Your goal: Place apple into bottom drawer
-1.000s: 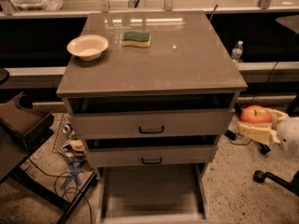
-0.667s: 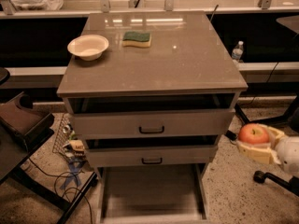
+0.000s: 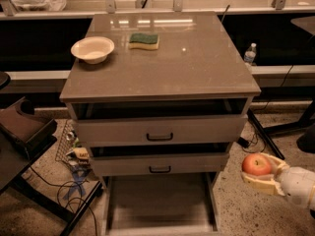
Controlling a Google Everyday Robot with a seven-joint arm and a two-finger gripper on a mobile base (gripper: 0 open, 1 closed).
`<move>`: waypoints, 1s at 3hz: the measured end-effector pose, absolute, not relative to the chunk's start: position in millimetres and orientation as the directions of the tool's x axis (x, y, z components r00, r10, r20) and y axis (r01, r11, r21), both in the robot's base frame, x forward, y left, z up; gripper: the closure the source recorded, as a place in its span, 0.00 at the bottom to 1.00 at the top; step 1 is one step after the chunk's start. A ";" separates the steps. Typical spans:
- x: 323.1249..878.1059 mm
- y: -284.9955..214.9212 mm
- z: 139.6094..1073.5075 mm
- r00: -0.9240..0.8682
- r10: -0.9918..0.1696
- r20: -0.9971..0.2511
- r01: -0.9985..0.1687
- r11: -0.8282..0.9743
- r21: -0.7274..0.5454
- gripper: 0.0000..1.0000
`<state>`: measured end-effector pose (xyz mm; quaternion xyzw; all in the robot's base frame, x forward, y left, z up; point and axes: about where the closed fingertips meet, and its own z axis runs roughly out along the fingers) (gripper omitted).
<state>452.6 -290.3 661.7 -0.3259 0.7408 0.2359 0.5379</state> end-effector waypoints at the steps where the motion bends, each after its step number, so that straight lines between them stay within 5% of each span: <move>1: 452.9 -280.3 649.2 -0.204 -0.225 -0.953 -0.744 0.669 0.002 1.00; 3: 434.2 -226.4 514.7 -0.124 -0.151 -0.981 -0.821 0.570 0.016 1.00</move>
Offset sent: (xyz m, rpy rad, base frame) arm -0.0117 0.0515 -0.1485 0.1526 -0.0625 0.0840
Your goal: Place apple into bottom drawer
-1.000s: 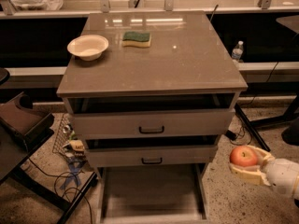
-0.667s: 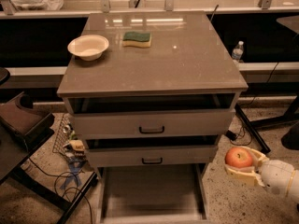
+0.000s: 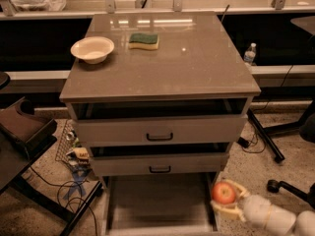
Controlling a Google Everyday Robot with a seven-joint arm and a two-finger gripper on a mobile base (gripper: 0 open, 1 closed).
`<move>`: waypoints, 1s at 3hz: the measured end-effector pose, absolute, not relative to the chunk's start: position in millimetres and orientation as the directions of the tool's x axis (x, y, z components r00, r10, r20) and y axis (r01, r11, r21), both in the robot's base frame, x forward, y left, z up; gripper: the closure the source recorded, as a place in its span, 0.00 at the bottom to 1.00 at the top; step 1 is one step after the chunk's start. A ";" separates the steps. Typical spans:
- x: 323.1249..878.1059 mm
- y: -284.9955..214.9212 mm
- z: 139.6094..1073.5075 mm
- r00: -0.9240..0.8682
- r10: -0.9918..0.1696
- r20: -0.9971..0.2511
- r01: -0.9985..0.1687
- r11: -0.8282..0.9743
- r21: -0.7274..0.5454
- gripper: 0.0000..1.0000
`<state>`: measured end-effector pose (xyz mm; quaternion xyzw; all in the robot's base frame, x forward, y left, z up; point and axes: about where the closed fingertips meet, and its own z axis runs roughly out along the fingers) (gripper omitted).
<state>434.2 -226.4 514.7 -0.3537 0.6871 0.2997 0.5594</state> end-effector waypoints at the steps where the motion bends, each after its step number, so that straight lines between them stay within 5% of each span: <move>1: 423.3 -203.4 457.5 -0.116 -0.122 -0.986 -0.844 0.536 0.033 1.00; 3: 420.4 -174.5 403.5 -0.142 -0.133 -0.981 -0.858 0.511 0.055 1.00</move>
Offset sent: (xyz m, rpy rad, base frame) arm -0.0148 0.0686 -0.1631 -0.0114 0.0541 0.0750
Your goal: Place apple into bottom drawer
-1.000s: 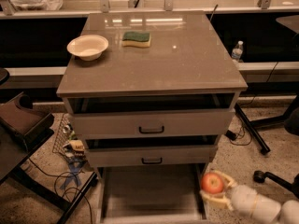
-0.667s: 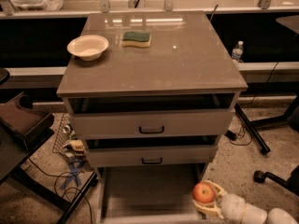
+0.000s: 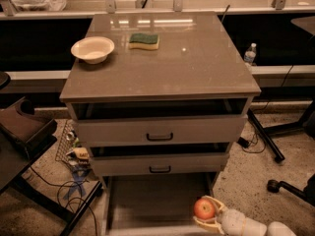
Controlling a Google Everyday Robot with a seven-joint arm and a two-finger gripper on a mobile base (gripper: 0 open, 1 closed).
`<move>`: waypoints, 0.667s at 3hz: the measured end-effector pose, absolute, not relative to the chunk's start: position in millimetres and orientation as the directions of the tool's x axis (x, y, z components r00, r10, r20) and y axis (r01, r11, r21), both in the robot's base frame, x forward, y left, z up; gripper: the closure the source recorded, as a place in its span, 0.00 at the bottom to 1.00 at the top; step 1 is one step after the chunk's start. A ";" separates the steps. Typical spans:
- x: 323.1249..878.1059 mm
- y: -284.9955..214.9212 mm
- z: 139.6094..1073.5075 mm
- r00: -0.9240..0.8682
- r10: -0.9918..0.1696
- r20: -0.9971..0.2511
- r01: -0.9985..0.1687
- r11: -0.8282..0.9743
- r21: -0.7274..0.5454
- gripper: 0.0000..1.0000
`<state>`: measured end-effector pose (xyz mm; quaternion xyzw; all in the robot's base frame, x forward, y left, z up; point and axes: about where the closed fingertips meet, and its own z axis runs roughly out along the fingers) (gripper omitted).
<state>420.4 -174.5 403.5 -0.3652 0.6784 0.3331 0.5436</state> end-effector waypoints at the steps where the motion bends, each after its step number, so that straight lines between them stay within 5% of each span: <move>1: 437.2 -155.8 363.6 -0.203 -0.140 -0.969 -0.861 0.496 0.108 1.00; 2: 471.7 -117.2 280.5 -0.298 -0.151 -0.942 -0.859 0.472 0.197 1.00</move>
Offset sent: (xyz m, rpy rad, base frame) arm 0.0818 0.0820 -0.1956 -0.0233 0.2629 0.0543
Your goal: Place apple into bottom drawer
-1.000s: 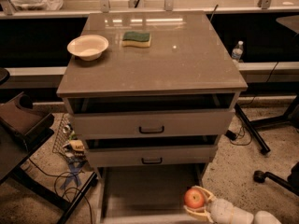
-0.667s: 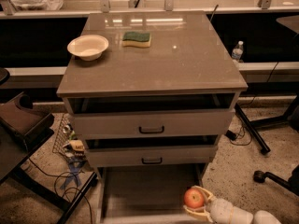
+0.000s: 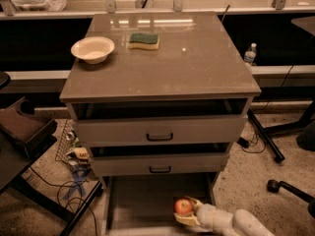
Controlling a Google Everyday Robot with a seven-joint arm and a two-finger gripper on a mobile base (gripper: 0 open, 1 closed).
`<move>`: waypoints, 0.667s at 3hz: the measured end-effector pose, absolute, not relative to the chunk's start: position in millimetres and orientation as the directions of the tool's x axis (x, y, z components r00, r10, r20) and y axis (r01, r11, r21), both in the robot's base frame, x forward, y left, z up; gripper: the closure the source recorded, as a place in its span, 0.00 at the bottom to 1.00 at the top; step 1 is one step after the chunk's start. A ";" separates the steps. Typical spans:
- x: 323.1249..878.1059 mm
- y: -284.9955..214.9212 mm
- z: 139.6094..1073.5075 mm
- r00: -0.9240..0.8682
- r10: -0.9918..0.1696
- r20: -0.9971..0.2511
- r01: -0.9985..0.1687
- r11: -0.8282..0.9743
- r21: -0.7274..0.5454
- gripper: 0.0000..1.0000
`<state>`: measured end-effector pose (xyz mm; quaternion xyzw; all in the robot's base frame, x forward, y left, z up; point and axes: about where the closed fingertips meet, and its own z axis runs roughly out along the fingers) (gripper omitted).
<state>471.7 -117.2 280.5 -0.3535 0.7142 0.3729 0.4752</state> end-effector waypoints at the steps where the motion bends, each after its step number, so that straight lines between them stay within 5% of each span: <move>1: 492.7 -91.1 233.8 -0.339 -0.140 -0.930 -0.859 0.448 0.246 1.00; 2: 503.4 -63.2 199.9 -0.360 -0.127 -0.924 -0.867 0.410 0.282 1.00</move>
Offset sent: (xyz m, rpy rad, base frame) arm 0.0477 0.0866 -0.1269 0.0783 0.1112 0.1011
